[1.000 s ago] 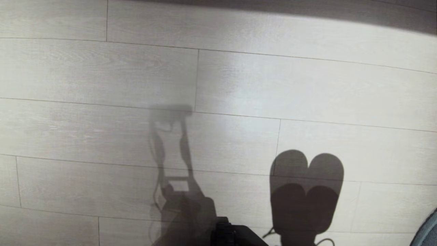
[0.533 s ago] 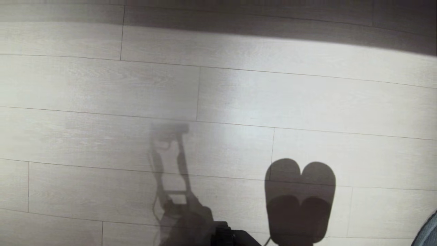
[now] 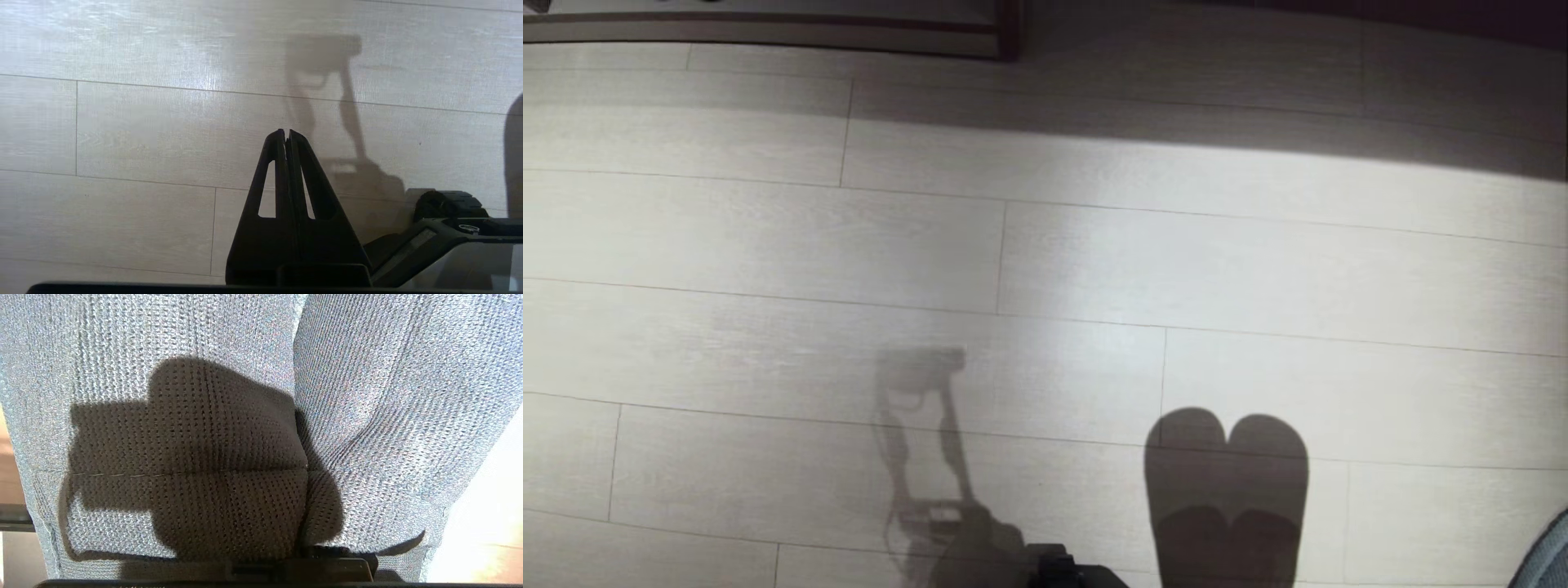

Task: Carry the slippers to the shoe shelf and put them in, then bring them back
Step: Place the slippers into the shoe cabinet

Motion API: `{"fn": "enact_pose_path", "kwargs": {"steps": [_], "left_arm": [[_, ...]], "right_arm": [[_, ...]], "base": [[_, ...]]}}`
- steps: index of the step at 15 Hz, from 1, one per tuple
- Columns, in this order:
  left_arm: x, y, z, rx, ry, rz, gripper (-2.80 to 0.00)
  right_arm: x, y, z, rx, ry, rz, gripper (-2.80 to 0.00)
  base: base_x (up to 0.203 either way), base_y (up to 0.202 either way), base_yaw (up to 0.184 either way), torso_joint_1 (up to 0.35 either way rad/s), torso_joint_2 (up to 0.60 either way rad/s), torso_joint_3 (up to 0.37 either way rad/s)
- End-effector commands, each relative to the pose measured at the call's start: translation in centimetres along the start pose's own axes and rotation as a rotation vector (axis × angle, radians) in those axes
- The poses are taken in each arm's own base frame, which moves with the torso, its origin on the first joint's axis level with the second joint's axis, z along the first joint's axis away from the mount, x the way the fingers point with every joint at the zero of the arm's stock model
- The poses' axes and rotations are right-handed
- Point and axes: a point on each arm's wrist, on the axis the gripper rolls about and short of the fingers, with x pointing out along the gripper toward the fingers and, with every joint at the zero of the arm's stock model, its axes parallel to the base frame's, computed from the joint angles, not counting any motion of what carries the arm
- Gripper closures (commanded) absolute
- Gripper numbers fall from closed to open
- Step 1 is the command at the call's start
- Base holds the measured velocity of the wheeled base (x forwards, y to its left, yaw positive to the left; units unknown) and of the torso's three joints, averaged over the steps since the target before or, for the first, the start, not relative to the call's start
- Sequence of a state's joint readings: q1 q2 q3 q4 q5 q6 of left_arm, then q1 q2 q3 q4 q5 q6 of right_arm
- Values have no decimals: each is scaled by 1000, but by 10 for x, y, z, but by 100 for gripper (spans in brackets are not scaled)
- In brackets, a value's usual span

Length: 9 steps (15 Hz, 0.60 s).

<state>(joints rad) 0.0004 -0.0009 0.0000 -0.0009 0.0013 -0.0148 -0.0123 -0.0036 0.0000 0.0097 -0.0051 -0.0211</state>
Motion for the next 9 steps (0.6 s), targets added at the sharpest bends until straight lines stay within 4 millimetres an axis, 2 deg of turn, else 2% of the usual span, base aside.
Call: {"fn": "enact_pose_path", "kwargs": {"steps": [1,9], "left_arm": [[0,0,0,0,2,1,0],[0,0,0,-1,2,1,0]], "right_arm": [[0,0,0,0,2,1,0],[0,0,0,0,2,-1,0]], "base": [[0,0,0,-2,6,203],[0,0,0,2,2,204]]}}
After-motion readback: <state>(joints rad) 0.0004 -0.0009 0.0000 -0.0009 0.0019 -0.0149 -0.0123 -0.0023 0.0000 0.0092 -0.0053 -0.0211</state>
